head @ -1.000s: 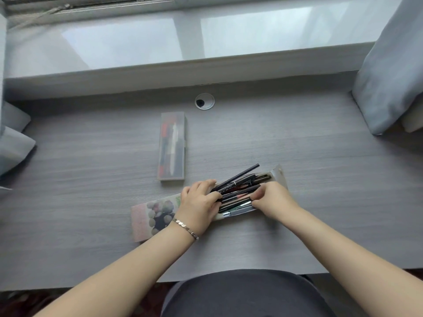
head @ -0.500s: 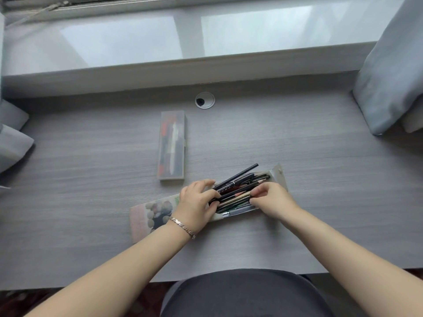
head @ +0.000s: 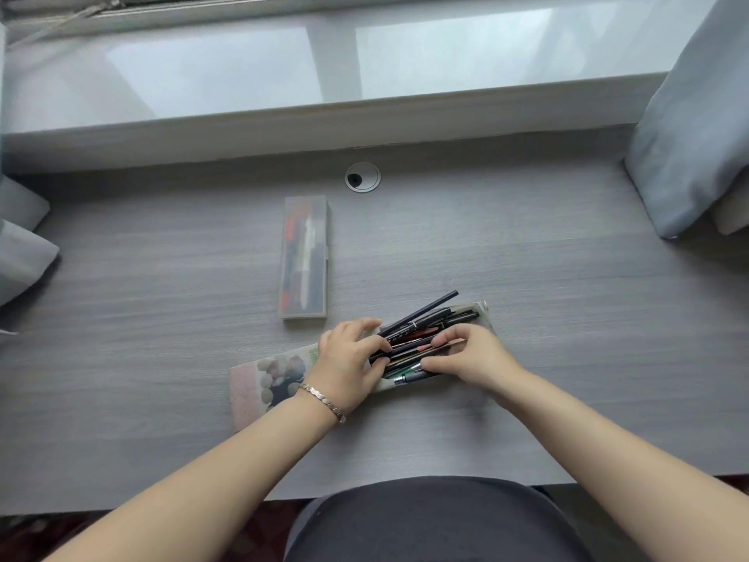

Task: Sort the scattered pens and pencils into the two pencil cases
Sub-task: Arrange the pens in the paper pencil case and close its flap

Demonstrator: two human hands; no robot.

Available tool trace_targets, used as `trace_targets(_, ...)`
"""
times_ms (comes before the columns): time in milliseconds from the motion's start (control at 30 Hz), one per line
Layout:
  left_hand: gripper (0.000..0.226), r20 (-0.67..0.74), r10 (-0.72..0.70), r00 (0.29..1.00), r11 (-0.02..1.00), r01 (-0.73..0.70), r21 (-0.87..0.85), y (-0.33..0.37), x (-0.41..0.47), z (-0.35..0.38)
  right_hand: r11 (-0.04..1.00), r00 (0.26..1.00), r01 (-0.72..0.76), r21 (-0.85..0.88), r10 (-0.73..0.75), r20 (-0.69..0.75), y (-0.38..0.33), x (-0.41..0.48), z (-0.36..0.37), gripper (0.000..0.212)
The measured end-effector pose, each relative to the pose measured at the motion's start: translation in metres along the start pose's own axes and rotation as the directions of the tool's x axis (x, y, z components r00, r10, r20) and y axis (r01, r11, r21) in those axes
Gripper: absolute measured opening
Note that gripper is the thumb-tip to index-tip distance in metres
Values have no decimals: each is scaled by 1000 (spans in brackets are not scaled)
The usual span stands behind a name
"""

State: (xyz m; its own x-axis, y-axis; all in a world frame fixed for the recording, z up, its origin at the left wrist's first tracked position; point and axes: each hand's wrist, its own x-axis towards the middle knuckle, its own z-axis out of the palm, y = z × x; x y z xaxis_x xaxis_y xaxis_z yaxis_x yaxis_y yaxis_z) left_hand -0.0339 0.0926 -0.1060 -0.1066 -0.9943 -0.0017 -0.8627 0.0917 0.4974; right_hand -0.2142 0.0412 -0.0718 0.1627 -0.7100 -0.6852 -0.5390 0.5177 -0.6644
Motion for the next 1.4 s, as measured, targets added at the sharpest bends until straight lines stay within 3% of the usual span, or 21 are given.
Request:
trace_targets(100,22,-6,-10,1000,999,9,-36,-1,-3,1,998,996,-31,56,27,80,0,1,0,26)
trace_targets(300,17,-31,9,999,998,-11,-62,-7,-9,4,999,988,-32,-44,38,150,-9,0,2,13)
trace_targets(433,17,-52,1,999,997,-6,-79,-9,-10,6,998,979,-43,-55,53,197,-13,-3,8,23)
trace_targets(633,17,-31,-2,1000,994,-2,-111,-12,-11,6,1000,997,-23,-19,24,73,-10,-6,5,22)
trace_targets(733,28,-4,46,999,993,-46,-109,-14,-13,3,999,999,-22,25,21,23,-11,-7,-3,20)
trace_targets(1000,40,10,73,997,991,-71,-114,-15,-14,0,994,993,106,16,-105,-43,-4,-18,-37,10)
trace_targets(1100,40,29,67,997,992,-64,-110,-14,-13,-2,989,994,104,110,-99,-42,-8,-22,-36,17)
trace_targets(1233,38,24,31,999,992,-28,-126,-11,-11,0,905,988,154,397,-148,-45,-22,-22,-23,16)
trace_targets(1400,28,14,32,999,992,-30,-121,-12,-9,2,916,969,148,373,-210,131,-26,-13,17,8)
